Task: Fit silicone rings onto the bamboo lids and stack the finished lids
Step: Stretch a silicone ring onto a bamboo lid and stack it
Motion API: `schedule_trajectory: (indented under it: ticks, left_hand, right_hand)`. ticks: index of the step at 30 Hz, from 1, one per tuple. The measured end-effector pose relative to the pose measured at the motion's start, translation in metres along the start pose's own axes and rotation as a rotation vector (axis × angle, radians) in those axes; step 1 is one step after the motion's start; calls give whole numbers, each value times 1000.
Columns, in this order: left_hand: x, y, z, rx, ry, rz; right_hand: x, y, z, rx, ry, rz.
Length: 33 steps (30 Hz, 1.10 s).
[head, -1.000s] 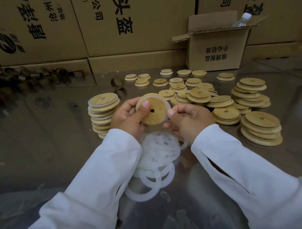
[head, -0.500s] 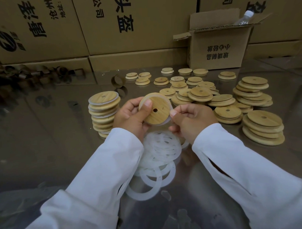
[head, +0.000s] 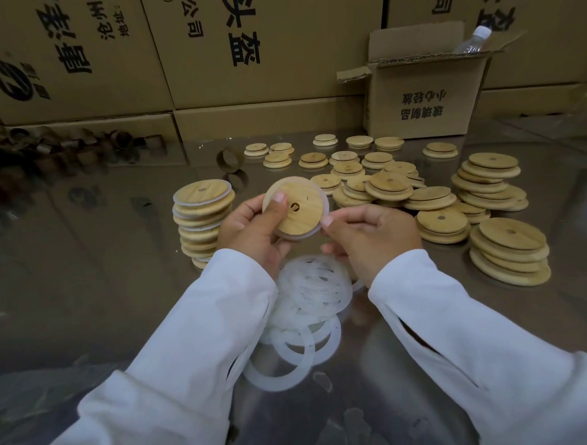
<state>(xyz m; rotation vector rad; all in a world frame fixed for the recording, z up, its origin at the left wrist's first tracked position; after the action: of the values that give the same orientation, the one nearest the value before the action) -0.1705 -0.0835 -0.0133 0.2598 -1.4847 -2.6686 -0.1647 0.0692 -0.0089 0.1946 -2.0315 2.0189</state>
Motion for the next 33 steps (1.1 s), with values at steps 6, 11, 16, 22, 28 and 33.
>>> schedule_trajectory:
  ticks: [6,11,16,22,28,33]
  left_hand:
    - [0,-4,1,-17,-10,-61]
    - [-2,-3,3,-32,-33,-65]
    - [-1,-3,3,-37,-40,-62]
    - [1,-4,-2,1,11,-50]
    - [-1,-8,7,159,-66,-42]
    - [-3,-1,1,78,20,-18]
  right_hand:
    - [1,0,1,11,-23,-8]
    - [1,-2,0,-5,-43,-22]
    - [2,-4,0,20,-39,-30]
    - [9,-7,-12,-33,67,-47]
    - [10,-11,-3,-156,-75,-125]
    - [24,-12,-30,-263,48,-107]
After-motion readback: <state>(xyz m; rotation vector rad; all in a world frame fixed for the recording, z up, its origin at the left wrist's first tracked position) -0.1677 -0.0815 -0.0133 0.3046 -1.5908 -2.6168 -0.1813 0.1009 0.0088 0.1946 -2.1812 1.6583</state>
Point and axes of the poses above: each hand's wrist, its own x-axis towards the middle knuckle, its own z-axis out of the palm, y = z × x, the point moved 9 cm from there along x, towards the middle knuckle, and after that the axes turned 11 degrees about -z, right-handed, at the moved point
